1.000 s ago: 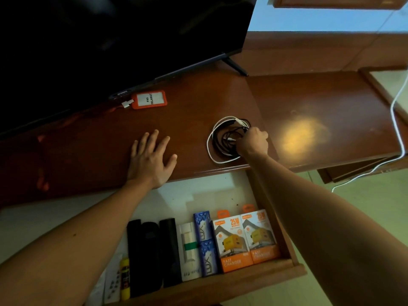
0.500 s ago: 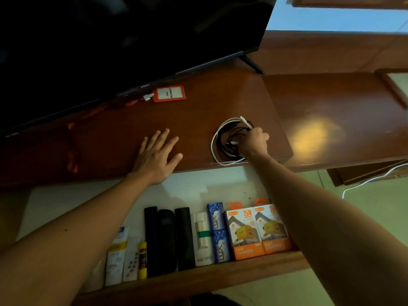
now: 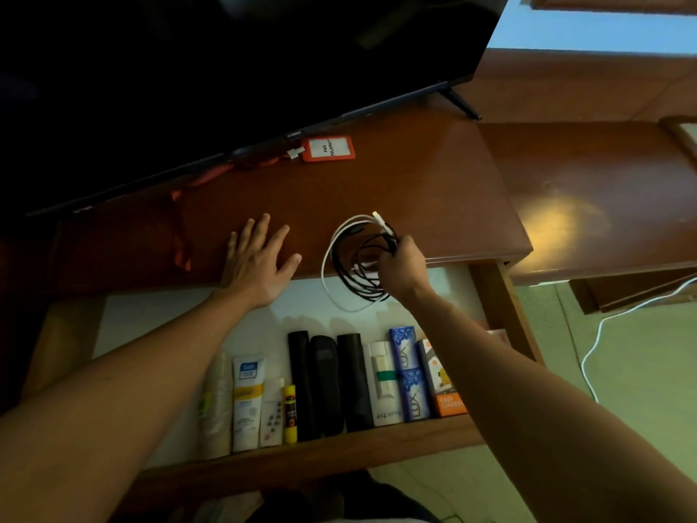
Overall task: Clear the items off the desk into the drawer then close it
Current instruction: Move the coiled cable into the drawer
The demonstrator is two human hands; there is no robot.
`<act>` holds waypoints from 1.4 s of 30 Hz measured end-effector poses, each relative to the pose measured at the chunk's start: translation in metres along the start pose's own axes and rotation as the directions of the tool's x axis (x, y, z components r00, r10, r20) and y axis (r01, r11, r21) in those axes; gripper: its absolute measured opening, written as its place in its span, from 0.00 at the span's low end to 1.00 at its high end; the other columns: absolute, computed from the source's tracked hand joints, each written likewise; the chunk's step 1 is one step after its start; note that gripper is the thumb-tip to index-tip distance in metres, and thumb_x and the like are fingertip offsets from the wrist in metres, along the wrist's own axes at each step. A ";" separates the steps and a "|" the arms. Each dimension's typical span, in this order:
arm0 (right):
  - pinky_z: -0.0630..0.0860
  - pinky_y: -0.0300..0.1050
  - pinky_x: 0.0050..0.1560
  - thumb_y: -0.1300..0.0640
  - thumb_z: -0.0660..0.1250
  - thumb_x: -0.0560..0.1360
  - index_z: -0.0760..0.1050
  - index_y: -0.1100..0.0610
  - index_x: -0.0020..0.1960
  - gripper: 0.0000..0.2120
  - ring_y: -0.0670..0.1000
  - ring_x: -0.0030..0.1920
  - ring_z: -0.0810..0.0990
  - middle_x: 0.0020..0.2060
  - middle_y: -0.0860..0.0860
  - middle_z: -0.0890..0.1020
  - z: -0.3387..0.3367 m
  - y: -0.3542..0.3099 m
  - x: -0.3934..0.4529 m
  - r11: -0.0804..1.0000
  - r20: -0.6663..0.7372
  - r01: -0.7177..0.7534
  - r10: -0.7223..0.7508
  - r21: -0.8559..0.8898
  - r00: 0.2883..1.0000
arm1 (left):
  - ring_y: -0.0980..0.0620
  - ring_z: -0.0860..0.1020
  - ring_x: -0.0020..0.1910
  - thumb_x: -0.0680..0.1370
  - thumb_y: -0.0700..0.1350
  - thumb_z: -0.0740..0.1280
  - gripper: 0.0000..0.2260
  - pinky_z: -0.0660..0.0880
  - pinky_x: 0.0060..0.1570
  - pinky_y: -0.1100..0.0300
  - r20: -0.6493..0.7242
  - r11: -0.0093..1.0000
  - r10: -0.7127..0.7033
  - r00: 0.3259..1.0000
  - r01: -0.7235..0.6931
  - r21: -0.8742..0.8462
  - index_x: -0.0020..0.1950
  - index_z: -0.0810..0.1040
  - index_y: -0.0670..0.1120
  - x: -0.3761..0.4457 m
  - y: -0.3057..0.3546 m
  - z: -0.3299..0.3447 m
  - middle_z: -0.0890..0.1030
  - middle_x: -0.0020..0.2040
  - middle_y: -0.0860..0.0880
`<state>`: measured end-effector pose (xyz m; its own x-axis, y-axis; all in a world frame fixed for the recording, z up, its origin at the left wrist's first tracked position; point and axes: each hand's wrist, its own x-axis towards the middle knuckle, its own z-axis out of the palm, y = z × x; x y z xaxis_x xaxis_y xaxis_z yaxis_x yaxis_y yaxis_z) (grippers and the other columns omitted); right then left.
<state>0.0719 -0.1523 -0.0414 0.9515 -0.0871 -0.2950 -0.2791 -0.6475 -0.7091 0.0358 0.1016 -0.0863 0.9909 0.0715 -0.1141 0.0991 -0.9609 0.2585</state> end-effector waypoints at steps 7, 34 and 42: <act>0.66 0.45 0.38 0.64 0.60 0.77 0.72 0.62 0.58 0.11 0.57 0.42 0.75 0.46 0.57 0.78 0.015 0.036 -0.046 0.983 0.134 0.147 -0.132 -0.110 0.982 | 0.43 0.45 0.81 0.80 0.60 0.57 0.27 0.41 0.76 0.39 -0.062 0.996 -0.052 0.997 0.047 -0.076 0.78 0.61 0.55 0.004 0.015 0.002 0.51 0.82 0.45; 0.73 0.51 0.58 0.62 0.63 0.78 0.69 0.67 0.68 0.20 0.63 0.63 0.75 0.64 0.64 0.75 0.071 0.064 0.007 0.886 -0.052 -0.463 0.464 0.033 0.884 | 0.39 0.56 0.78 0.78 0.56 0.53 0.26 0.53 0.74 0.35 -0.163 0.996 0.016 0.986 -0.002 0.088 0.77 0.61 0.55 0.027 0.036 0.014 0.59 0.80 0.43; 0.71 0.56 0.66 0.54 0.64 0.76 0.66 0.63 0.70 0.26 0.64 0.65 0.72 0.66 0.62 0.72 0.064 0.066 0.000 0.899 -0.030 -0.324 0.330 -0.294 0.943 | 0.39 0.55 0.79 0.78 0.57 0.52 0.26 0.52 0.74 0.35 -0.166 0.995 0.018 0.986 -0.001 0.101 0.77 0.61 0.55 0.027 0.036 0.015 0.58 0.80 0.43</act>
<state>0.0447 -0.1470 -0.1290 0.8093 -0.3189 -0.4933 -0.5215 -0.7767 -0.3533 0.0649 0.0651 -0.0950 0.9939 0.0978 0.0511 0.0886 -0.9831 0.1601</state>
